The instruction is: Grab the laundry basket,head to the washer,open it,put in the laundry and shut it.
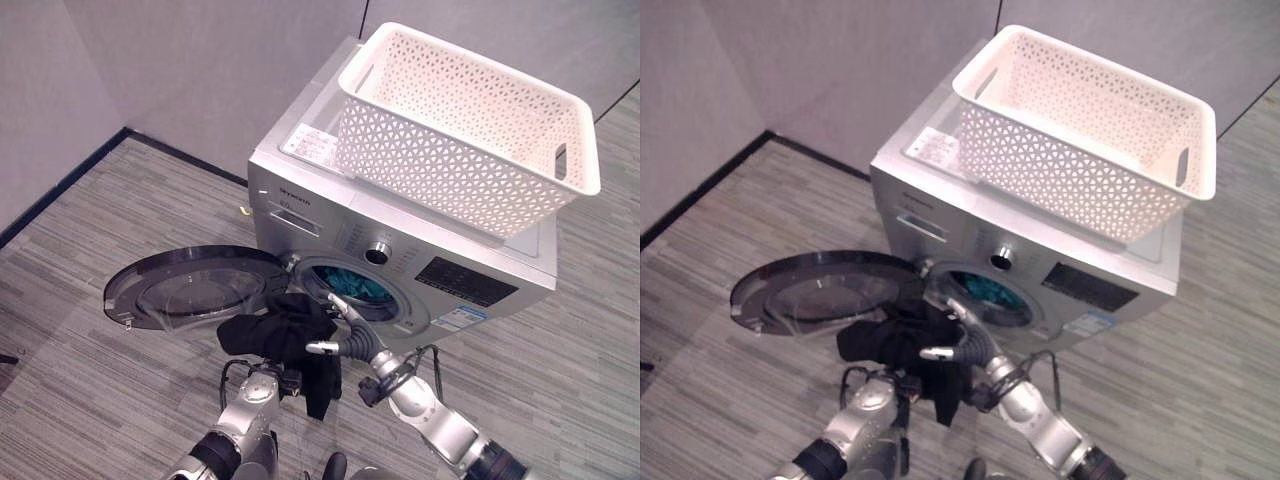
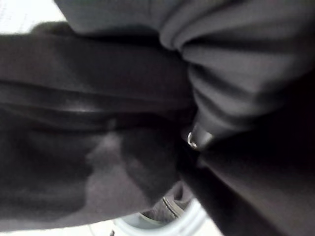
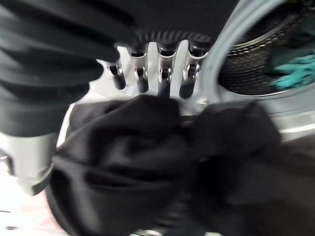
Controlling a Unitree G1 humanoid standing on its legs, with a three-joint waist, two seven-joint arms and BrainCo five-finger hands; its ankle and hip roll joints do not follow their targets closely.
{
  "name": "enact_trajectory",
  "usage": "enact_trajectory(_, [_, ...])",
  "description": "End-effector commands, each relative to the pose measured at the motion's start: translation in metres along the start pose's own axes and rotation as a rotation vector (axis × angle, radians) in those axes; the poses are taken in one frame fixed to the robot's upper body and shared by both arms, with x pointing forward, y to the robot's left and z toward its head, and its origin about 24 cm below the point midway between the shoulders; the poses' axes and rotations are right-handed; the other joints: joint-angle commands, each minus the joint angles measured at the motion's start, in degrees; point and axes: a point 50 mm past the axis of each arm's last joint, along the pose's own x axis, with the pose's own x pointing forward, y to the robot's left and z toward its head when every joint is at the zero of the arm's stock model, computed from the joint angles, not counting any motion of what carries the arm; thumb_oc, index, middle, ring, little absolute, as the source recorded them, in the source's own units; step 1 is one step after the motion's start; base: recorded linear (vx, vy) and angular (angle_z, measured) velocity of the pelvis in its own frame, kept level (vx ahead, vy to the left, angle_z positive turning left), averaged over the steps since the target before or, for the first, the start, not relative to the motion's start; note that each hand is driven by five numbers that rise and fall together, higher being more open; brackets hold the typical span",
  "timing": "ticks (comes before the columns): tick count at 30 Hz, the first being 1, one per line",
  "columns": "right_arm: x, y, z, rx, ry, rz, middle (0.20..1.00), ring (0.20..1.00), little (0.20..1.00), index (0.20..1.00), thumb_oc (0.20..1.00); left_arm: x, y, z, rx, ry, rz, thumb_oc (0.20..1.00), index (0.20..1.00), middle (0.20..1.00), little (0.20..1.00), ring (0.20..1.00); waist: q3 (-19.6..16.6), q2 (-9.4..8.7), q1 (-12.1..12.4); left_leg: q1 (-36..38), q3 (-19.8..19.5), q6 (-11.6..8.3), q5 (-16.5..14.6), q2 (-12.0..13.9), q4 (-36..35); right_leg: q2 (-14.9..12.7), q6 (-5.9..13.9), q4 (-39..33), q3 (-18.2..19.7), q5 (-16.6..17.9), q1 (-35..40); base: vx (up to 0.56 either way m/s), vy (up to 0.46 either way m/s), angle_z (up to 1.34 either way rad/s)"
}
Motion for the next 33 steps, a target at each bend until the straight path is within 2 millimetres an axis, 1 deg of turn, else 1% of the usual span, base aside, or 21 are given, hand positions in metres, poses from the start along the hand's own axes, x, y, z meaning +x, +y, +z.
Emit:
enact_trajectory(1, [-0.013,-0.007,-0.002,-0.082,-0.04,-0.025,1.0,1.0,1.0,1.0,1.0,0.005,-0.016,0.005,-0.063,-0.061,-0.03,0.2,0.2,0.2,0.2,0.2,-1.59,0.33,-1.22,-2.19,3.41,0.68,-2.23,0.61,-0.57,-1.13,-2.15,3.79,1.29,-4.84,0.23,0.0,0.0,0.0])
enact_trajectory(4, [-0.028,-0.005,-0.025,-0.142,0.061,-0.016,1.0,1.0,1.0,1.0,1.0,0.006,-0.005,0.0,-0.095,-0.044,0.028,0.2,0.2,0.2,0.2,0.2,-1.41,0.8,-2.36,-2.17,3.99,0.57,-2.02,0.66,-1.11,-1.27,-2.25,4.25,1.23,-4.97,-0.29,0.0,0.007,-0.01])
enact_trajectory(6, [-0.038,-0.007,-0.038,-0.188,0.118,-0.023,1.0,1.0,1.0,1.0,1.0,0.006,0.001,-0.001,-0.111,-0.036,0.063,0.2,0.2,0.2,0.2,0.2,-1.19,1.06,-3.03,-2.23,4.32,0.61,-1.92,0.67,-1.33,-1.37,-2.27,4.75,1.3,-5.08,-0.85,-0.02,0.021,-0.07])
enact_trajectory(7, [-0.038,-0.007,-0.038,-0.189,0.118,-0.023,1.0,1.0,1.0,1.0,1.0,0.007,0.001,-0.001,-0.111,-0.036,0.063,0.2,0.2,0.2,0.2,0.2,-1.21,1.08,-3.03,-2.25,4.32,0.61,-1.91,0.68,-1.34,-1.38,-2.27,4.79,1.31,-5.1,-0.89,-0.03,0.026,-0.14])
enact_trajectory(8, [-0.051,-0.009,-0.057,-0.237,0.209,-0.024,1.0,1.0,1.0,1.0,1.0,0.008,0.008,-0.003,-0.144,-0.026,0.103,0.2,0.2,0.2,0.2,0.2,-0.69,1.36,-3.73,-2.4,4.63,0.58,-1.72,0.74,-1.51,-1.44,-2.39,5.3,1.46,-5.24,-1.6,-0.04,0.024,-0.19])
enact_trajectory(13, [-0.072,-0.002,-0.105,-0.245,0.46,-0.02,1.0,1.0,1.0,1.0,1.0,0.014,0.005,0.008,-0.229,-0.062,0.112,0.2,0.2,0.2,0.2,0.2,2.31,2.08,-4.7,-4.64,4.43,0.54,-1.22,0.73,-0.55,-1.5,-2.81,7.8,1.38,-5.51,-4.84,-0.1,0.006,-0.05])
enact_trajectory(14, [-0.072,-0.001,-0.111,-0.251,0.492,-0.021,1.0,1.0,1.0,1.0,1.0,0.015,0.003,0.011,-0.236,-0.069,0.108,0.2,0.2,0.2,0.2,0.2,3.35,2.26,-4.81,-5.45,4.45,0.56,-1.11,0.77,-0.07,-1.61,-2.92,8.61,1.34,-5.49,-5.99,-0.11,-0.001,-0.02])
enact_trajectory(15, [-0.071,-0.001,-0.111,-0.251,0.49,-0.022,1.0,1.0,1.0,1.0,1.0,0.016,0.003,0.012,-0.236,-0.07,0.109,0.2,0.2,0.2,0.2,0.2,3.37,2.25,-4.83,-5.55,4.43,0.56,-1.13,0.79,0.0,-1.61,-2.93,8.71,1.34,-5.52,-6.1,-0.17,-0.002,-0.02])
enact_trajectory(16, [-0.07,-0.001,-0.119,-0.283,0.53,-0.012,1.0,1.0,1.0,1.0,1.0,0.02,-0.003,0.019,-0.27,-0.087,0.1,0.2,0.2,0.2,0.2,0.2,5.4,2.76,-4.89,-7.02,4.48,0.48,-0.81,0.84,0.61,-1.83,-3.18,10.33,1.28,-5.59,-8.38,-0.16,-0.001,-0.04])
enact_trajectory(17, [-0.067,-0.001,-0.122,-0.305,0.543,-0.005,1.0,1.0,1.0,1.0,1.0,0.023,-0.007,0.026,-0.28,-0.103,0.09,0.2,0.2,0.2,0.2,0.2,6.4,3.04,-4.91,-7.93,4.41,0.46,-0.6,0.89,0.99,-1.94,-3.35,11.22,1.4,-5.58,-9.69,-0.16,-0.001,-0.04])
enact_trajectory(18, [-0.066,-0.002,-0.122,-0.305,0.542,-0.005,1.0,1.0,1.0,1.0,1.0,0.023,-0.007,0.026,-0.28,-0.104,0.09,0.2,0.2,0.2,0.2,0.2,6.43,3.04,-4.93,-8.04,4.4,0.46,-0.61,0.91,1.05,-1.94,-3.36,11.31,1.41,-5.62,-9.81,-0.14,-0.003,-0.02])
enact_trajectory(19, [-0.065,-0.002,-0.13,-0.376,0.587,0.022,1.0,1.0,1.0,1.0,1.0,0.029,-0.016,0.038,-0.279,-0.128,0.06,0.2,0.2,0.2,0.2,0.2,8.04,3.6,-5.01,-9.58,4.45,0.28,-0.1,1.14,1.38,-2.1,-3.72,12.83,1.36,-5.7,-12.15,-0.12,-0.005,0.0])
enact_trajectory(20, [-0.064,-0.002,-0.136,-0.394,0.622,0.026,1.0,1.0,1.0,1.0,1.0,0.032,-0.02,0.046,-0.269,-0.146,0.047,0.2,0.2,0.2,0.2,0.2,8.76,3.76,-5.16,-10.59,4.53,0.21,0.12,1.27,1.59,-2.19,-3.81,13.64,1.34,-5.75,-13.6,-0.15,0.0,-0.03])
enact_trajectory(24, [-0.083,0.005,-0.161,-0.363,0.833,0.02,1.0,1.0,1.0,1.0,1.0,0.042,-0.036,0.07,-0.259,-0.184,-0.003,0.2,0.2,0.2,0.2,0.2,10.91,3.82,-5.98,-14.04,5.04,0.29,0.52,1.45,2.39,-2.74,-3.96,16.56,1.42,-5.78,-18.28,-0.08,0.0,-0.02])
enact_trajectory(25, [-0.092,0.009,-0.168,-0.35,0.897,0.033,1.0,1.0,1.0,1.0,1.0,0.044,-0.04,0.074,-0.252,-0.192,-0.017,0.2,0.2,0.2,0.2,0.2,11.2,3.8,-6.05,-14.93,4.97,0.34,0.57,1.43,2.64,-2.81,-3.98,17.09,1.31,-5.8,-19.12,-0.07,-0.024,-0.05])
enact_trajectory(26, [-0.105,0.015,-0.177,-0.29,1.015,0.035,1.0,1.0,1.0,1.0,1.0,0.047,-0.048,0.084,-0.233,-0.208,-0.045,0.2,0.2,0.2,0.2,0.2,11.9,4.06,-6.12,-16.96,4.8,0.43,0.73,1.42,3.32,-3.12,-4.11,18.43,0.88,-6.03,-21.33,-0.05,-0.025,-0.04])
enact_trajectory(27, [-0.104,0.015,-0.177,-0.289,1.014,0.034,1.0,1.0,1.0,1.0,1.0,0.047,-0.048,0.084,-0.233,-0.209,-0.045,0.2,0.2,0.2,0.2,0.2,11.86,4.05,-6.11,-17.11,4.78,0.43,0.72,1.42,3.39,-3.13,-4.12,18.51,0.87,-6.07,-21.48,-0.05,-0.021,0.03])
enact_trajectory(30, [-0.112,0.017,-0.183,-0.126,1.137,-0.049,1.0,1.0,1.0,1.0,1.0,0.049,-0.063,0.091,-0.219,-0.209,-0.089,0.2,0.2,0.2,0.2,0.2,12.71,4.66,-6.06,-19.53,4.6,0.61,1.08,1.0,3.58,-3.56,-4.15,19.8,0.29,-6.37,-24.25,-0.02,-0.016,0.09])
enact_trajectory(31, [-0.112,0.017,-0.183,-0.126,1.136,-0.05,1.0,1.0,1.0,1.0,1.0,0.049,-0.063,0.092,-0.219,-0.209,-0.089,0.2,0.2,0.2,0.2,0.2,12.68,4.68,-6.04,-19.64,4.6,0.61,1.08,1.01,3.61,-3.57,-4.15,19.87,0.3,-6.4,-24.37,-0.02,-0.006,0.04])
enact_trajectory(32, [-0.107,0.015,-0.182,-0.067,1.138,-0.092,1.0,1.0,1.0,1.0,1.0,0.051,-0.067,0.095,-0.214,-0.206,-0.099,0.2,0.2,0.2,0.2,0.2,13.1,4.82,-6.1,-20.37,4.59,0.67,1.15,1.05,3.62,-3.81,-4.18,20.48,0.12,-6.43,-25.54,-0.04,0.0,0.02])
enact_trajectory(33, [-0.093,0.012,-0.178,-0.017,1.102,-0.135,1.0,1.0,1.0,1.0,1.0,0.054,-0.072,0.106,-0.214,-0.215,-0.104,0.2,0.2,0.2,0.2,0.2,13.87,4.85,-6.23,-21.86,4.43,0.79,1.24,0.75,3.49,-4.07,-4.11,21.53,0.53,-6.52,-28.07,-0.05,0.004,0.0])
